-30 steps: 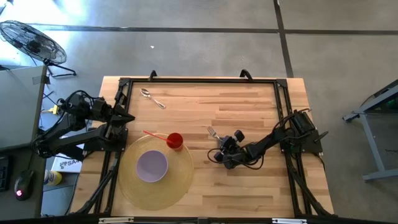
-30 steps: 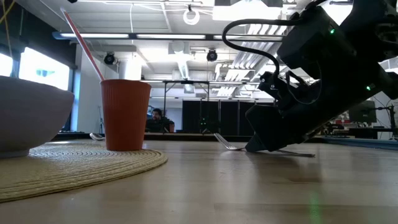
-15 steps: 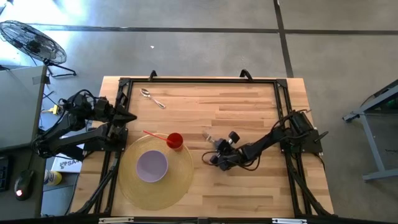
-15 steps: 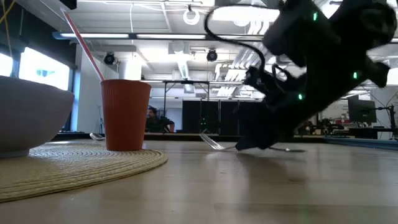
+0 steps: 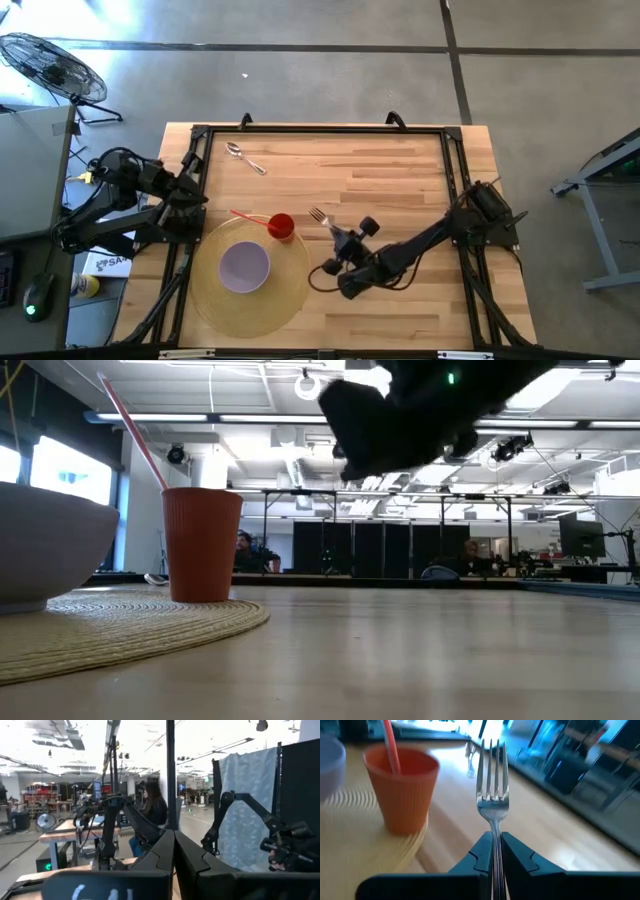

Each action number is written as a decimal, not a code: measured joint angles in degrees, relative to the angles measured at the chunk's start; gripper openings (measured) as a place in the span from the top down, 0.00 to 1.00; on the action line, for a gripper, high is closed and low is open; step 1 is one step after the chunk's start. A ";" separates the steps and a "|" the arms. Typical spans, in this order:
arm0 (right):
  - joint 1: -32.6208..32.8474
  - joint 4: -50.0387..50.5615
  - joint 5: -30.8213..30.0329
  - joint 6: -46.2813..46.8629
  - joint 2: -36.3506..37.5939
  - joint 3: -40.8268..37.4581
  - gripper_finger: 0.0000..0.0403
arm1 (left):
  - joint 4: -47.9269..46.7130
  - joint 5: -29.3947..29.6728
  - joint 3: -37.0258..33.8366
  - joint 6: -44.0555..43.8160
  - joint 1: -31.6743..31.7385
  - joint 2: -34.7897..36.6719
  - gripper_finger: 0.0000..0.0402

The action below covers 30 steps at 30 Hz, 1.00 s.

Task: Pick & Place Utensil
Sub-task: Put the silver fork into the purple bowl on the brown mat

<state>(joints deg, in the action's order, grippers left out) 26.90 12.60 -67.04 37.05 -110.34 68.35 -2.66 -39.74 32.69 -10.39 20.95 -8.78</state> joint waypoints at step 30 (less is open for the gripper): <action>1.25 -41.17 -16.48 -41.83 0.20 5.21 0.97 | 21.26 36.79 -0.21 17.46 -36.27 -31.06 1.00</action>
<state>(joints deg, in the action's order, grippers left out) 28.16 -28.58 -83.52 -4.77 -110.15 73.56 18.60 -2.95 32.48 7.06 -15.32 -39.83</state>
